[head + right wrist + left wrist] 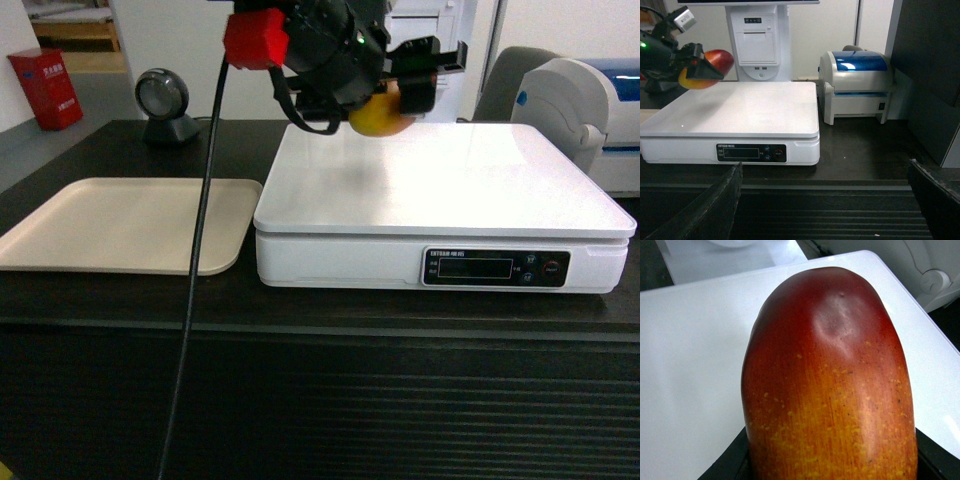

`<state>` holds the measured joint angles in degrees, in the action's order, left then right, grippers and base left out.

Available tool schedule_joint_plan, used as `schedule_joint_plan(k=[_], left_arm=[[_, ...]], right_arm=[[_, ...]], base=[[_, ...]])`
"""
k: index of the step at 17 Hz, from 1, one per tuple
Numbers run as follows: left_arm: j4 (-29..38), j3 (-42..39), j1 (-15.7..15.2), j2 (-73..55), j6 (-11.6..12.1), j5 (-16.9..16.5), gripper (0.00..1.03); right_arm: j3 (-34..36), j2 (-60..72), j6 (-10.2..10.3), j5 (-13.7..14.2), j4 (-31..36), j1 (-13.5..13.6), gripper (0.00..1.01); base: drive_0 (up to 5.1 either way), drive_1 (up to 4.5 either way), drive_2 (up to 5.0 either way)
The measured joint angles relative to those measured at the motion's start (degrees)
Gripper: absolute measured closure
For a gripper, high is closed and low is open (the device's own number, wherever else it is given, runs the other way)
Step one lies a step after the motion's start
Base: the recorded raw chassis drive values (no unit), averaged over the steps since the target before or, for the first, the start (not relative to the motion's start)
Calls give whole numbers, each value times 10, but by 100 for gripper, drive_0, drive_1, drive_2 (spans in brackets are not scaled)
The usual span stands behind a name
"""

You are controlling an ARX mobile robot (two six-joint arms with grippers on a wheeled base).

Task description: Place dark red mango on scale at checkout

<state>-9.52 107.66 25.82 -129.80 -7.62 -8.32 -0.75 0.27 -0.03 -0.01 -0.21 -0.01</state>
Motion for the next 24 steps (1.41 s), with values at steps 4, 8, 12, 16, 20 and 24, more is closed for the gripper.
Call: schedule_joint_plan(k=[4, 8, 12, 16, 20, 24], left_arm=[[-34, 40, 34, -47, -29, 42, 46], [-59, 67, 43, -72, -38, 70, 46], [-60, 73, 41, -78, -44, 70, 6], [14, 48, 39, -62, -54, 57, 5], [153, -16, 16, 54, -90, 28, 5], [295, -165, -47, 249, -83, 24, 5]], right_arm=[[0, 0, 0, 0, 0, 0, 3], [0, 0, 0, 0, 0, 0, 3], [0, 0, 0, 0, 0, 0, 3], [0, 0, 0, 0, 0, 0, 3], [0, 0, 0, 0, 0, 0, 3], [0, 0, 0, 0, 0, 0, 3]], base=[[0, 0, 0], [0, 0, 0], [0, 0, 0], [0, 0, 0], [0, 0, 0], [0, 0, 0]])
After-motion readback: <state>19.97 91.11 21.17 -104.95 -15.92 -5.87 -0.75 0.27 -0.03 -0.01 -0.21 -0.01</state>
